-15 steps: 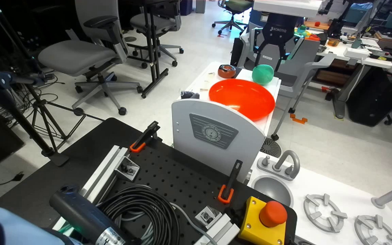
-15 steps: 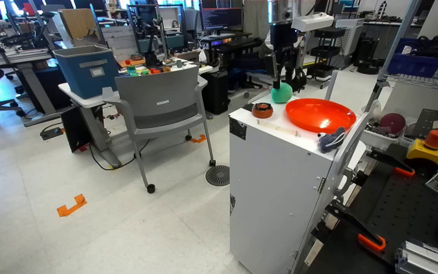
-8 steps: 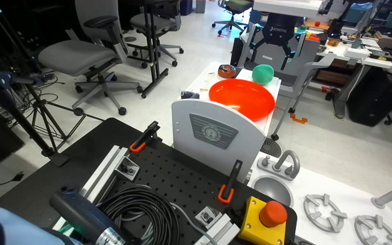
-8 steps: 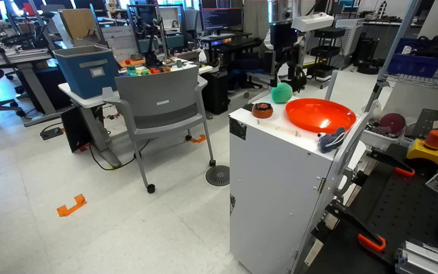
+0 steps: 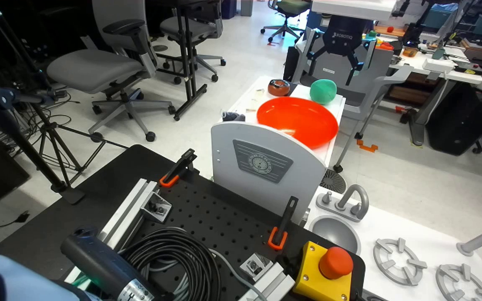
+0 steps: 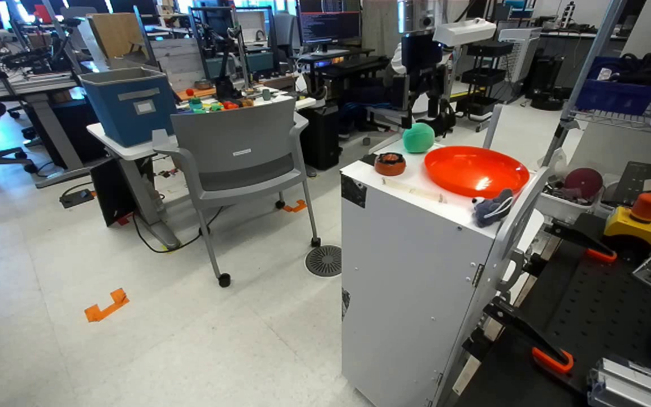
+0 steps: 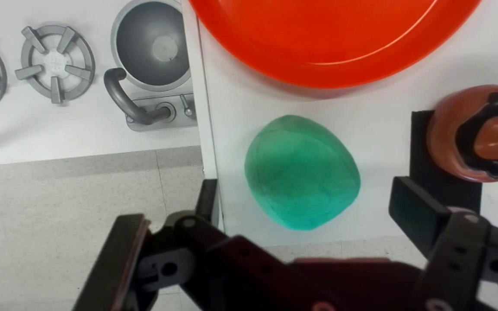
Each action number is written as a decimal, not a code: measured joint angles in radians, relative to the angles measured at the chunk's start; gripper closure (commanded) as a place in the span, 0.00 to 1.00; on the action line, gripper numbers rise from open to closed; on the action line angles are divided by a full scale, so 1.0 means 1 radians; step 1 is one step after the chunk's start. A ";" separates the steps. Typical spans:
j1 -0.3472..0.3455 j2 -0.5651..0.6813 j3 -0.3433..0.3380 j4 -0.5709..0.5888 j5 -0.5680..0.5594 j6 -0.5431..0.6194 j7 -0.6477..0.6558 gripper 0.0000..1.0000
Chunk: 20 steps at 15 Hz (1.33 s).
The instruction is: Put the green plushie on the orange plate
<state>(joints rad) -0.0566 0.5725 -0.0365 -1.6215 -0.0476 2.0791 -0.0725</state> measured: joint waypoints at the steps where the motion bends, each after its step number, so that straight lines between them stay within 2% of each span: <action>1: 0.000 0.000 0.000 0.001 0.000 -0.001 0.000 0.00; 20: 0.005 0.005 0.000 0.006 -0.003 -0.022 0.000 0.00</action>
<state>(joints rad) -0.0521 0.5773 -0.0365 -1.6153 -0.0511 2.0576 -0.0725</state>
